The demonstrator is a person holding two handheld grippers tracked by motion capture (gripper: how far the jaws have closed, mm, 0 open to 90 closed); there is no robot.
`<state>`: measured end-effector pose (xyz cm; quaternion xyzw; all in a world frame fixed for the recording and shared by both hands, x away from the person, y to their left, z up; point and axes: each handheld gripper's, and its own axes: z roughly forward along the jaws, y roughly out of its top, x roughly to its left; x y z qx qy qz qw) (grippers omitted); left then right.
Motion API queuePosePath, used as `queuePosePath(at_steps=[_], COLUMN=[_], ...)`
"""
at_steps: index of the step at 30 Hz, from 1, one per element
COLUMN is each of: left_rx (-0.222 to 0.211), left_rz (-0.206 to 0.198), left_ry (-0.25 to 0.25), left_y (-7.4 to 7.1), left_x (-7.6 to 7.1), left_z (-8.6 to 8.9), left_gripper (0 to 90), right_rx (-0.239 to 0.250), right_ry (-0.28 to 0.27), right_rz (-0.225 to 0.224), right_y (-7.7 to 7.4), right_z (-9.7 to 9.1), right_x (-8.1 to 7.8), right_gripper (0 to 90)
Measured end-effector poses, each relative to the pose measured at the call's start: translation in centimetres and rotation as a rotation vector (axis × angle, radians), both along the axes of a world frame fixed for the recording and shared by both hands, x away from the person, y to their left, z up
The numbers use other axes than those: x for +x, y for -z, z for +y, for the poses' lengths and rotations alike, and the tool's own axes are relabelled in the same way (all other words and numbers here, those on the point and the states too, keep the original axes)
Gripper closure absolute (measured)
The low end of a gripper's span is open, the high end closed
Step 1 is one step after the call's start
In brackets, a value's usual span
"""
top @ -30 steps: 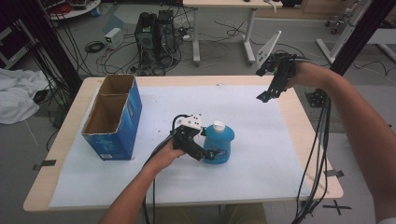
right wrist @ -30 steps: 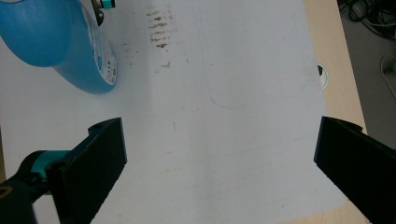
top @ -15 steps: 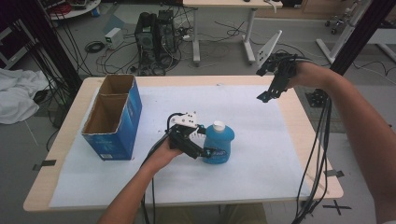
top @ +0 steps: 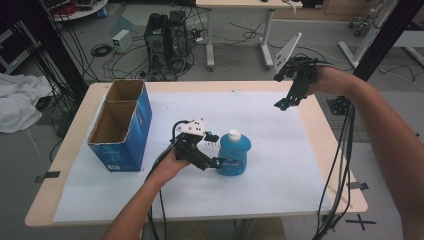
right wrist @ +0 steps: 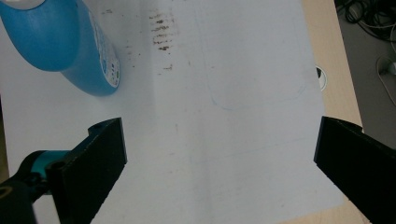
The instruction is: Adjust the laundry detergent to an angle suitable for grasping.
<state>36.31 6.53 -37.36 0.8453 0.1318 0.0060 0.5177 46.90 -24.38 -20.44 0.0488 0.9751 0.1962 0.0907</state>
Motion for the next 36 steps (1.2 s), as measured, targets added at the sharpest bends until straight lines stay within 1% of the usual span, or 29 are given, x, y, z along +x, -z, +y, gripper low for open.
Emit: queuePosePath(at_steps=[1, 2, 4, 6, 7, 9, 11, 12, 13, 14, 15, 17, 18, 19, 21, 22, 23, 24, 27, 29, 30, 31, 32, 33, 35, 36], left_rx=[0.001, 0.008, 0.000, 0.020, 0.015, 0.004, 0.001, 0.003, 0.010, 0.019, 0.029, 0.043, 0.053, 0.073, 0.085, 0.121, 0.126, 0.154, 0.187, 0.220, 0.228, 0.254, 0.276, 0.320, 0.374, 0.391], left_rz=[0.002, -0.009, -0.003, -0.021, -0.022, -0.021, -0.011, -0.003, -0.008, -0.002, -0.008, -0.008, -0.009, -0.010, 0.006, -0.006, 0.006, 0.000, 0.033, 0.044, 0.054, 0.047, 0.051, 0.041, 0.033, 0.034], left_ry=[-0.010, -0.016, -0.026, -0.032, -0.035, -0.063, -0.094, -0.101, -0.113, -0.116, -0.122, -0.133, -0.139, -0.144, -0.164, -0.166, -0.190, -0.200, -0.234, -0.235, -0.240, -0.235, -0.233, -0.230, -0.219, -0.225], left_y=[0.0, -0.1, -0.3, -0.6, -0.7, -1.1, -1.4, -1.6, -1.7, -1.9, -2.0, -2.2, -2.3, -2.4, -2.5, -2.7, -2.8, -3.0, -3.6, -4.1, -4.3, -4.7, -4.9, -5.3, -5.8, -6.0], left_x=[-0.1, -0.1, -0.2, -0.4, -0.5, -0.7, -0.7, -0.7, -0.6, -0.7, -0.7, -1.0, -1.1, -1.1, -1.2, -1.1, -1.2, -1.1, -0.9, -0.8, -0.9, -0.9, -1.0, -1.0, -1.0, -1.0], left_z=[0.1, 0.2, 0.5, 1.0, 1.2, 1.9, 2.4, 2.7, 3.0, 3.3, 3.5, 3.8, 3.9, 4.1, 4.2, 4.5, 4.6, 4.8, 5.2, 5.4, 5.4, 5.5, 5.5, 5.4, 5.4, 5.4], left_gripper=[12.4, 12.4, 12.4, 12.4, 12.5, 12.5, 12.5, 12.5, 12.5, 12.5, 12.5, 12.5, 12.5, 12.5, 12.5, 12.5, 12.5, 12.5, 12.5, 12.5, 12.5, 12.5, 12.5, 12.5, 12.5, 12.5], right_rx=[0.001, 0.005, 0.002, 0.003, 0.003, 0.006, 0.006, 0.006, 0.005, 0.005, 0.004, 0.006, 0.010, 0.008, 0.010, 0.011, 0.008, 0.011, 0.014, 0.014, 0.014, 0.014, 0.014, 0.014, 0.014, 0.017], right_ry=[0.000, 0.001, -0.005, -0.002, 0.000, 0.006, 0.005, 0.006, 0.005, 0.005, 0.000, 0.003, -0.006, -0.004, -0.007, -0.010, -0.004, -0.009, -0.014, -0.014, -0.015, -0.013, -0.012, -0.021, -0.017, -0.020], right_rz=[-0.001, -0.004, -0.006, -0.007, -0.007, -0.008, -0.009, -0.010, -0.012, -0.010, -0.012, -0.012, -0.016, -0.015, -0.014, -0.015, -0.013, -0.015, -0.014, -0.013, -0.014, -0.012, -0.011, -0.012, -0.013, -0.014], right_y=[0.0, 0.0, 0.0, -0.1, -0.1, -0.1, -0.2, -0.2, -0.2, -0.2, -0.2, -0.2, -0.1, -0.1, -0.1, -0.1, -0.1, -0.1, 0.0, 0.1, 0.1, 0.2, 0.2, 0.2, 0.2, 0.2], right_z=[0.0, 0.0, 0.0, -0.1, -0.2, -0.2, -0.2, -0.2, -0.2, -0.2, -0.2, -0.1, 0.0, 0.0, 0.1, 0.1, 0.1, 0.2, 0.2, 0.2, 0.2, 0.3, 0.3, 0.3, 0.3, 0.4], right_x=[0.0, -0.1, 0.0, -0.1, -0.1, -0.2, -0.2, -0.2, -0.2, -0.2, -0.1, -0.2, -0.1, -0.2, -0.2, -0.2, -0.2, -0.2, -0.1, -0.1, -0.1, -0.1, -0.1, 0.0, 0.0, 0.0], right_gripper=[1.4, 1.4, 1.4, 1.4, 1.4, 1.4, 1.4, 1.4, 1.4, 1.4, 1.4, 1.4, 1.4, 1.4, 1.4, 1.4, 1.4, 1.4, 1.4, 1.4, 1.4, 1.4, 1.4, 1.4, 1.4, 1.4])
